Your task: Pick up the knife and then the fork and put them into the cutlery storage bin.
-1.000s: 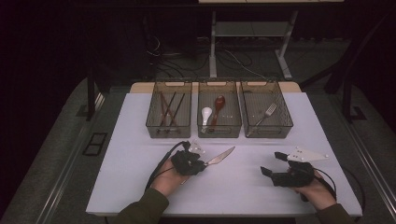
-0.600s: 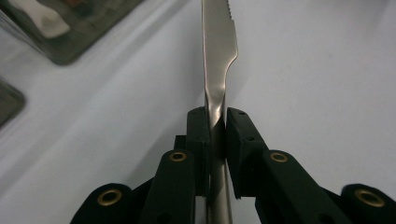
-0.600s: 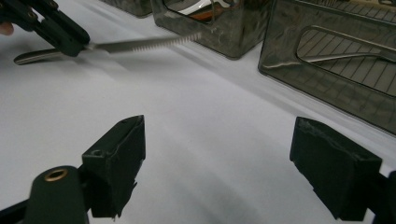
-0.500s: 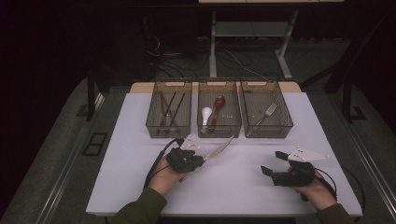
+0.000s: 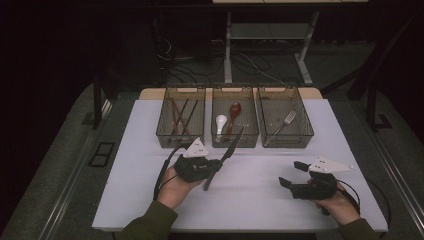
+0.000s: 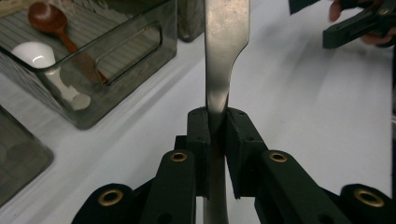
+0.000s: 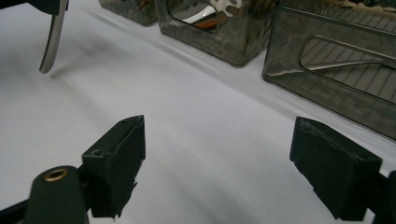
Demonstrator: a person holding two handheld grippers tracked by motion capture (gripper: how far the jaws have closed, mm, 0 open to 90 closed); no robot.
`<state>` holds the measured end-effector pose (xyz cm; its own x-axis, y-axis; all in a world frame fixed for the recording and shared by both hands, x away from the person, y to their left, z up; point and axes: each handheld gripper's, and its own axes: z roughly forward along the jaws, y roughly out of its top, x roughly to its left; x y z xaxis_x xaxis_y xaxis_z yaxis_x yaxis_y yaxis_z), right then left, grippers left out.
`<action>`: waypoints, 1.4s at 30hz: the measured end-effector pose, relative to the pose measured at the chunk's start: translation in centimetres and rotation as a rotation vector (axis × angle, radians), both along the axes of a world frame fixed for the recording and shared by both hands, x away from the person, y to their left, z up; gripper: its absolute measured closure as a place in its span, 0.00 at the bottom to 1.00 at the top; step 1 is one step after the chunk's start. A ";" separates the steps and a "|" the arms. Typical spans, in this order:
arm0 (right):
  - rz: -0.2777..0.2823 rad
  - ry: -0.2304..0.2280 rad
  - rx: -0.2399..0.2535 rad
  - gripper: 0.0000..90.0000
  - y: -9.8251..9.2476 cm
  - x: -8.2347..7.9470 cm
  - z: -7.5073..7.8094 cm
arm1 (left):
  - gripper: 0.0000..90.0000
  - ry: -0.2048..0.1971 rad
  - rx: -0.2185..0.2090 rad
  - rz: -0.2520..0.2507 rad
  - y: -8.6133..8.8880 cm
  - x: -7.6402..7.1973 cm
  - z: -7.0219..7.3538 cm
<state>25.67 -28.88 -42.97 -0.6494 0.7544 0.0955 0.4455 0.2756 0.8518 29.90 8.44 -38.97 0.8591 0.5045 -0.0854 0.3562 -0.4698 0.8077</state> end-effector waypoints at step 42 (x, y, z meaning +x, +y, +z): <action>0.262 0.027 0.285 0.60 9.3 4.1 5.3 | 0.89 -0.099 -0.123 0.063 -2.5 -1.6 -0.4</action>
<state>29.77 -19.54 -37.64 -0.8112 0.5038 0.2970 0.4145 0.1370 0.8997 28.30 5.91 -39.42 0.8335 0.5484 -0.0665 0.2976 -0.3443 0.8905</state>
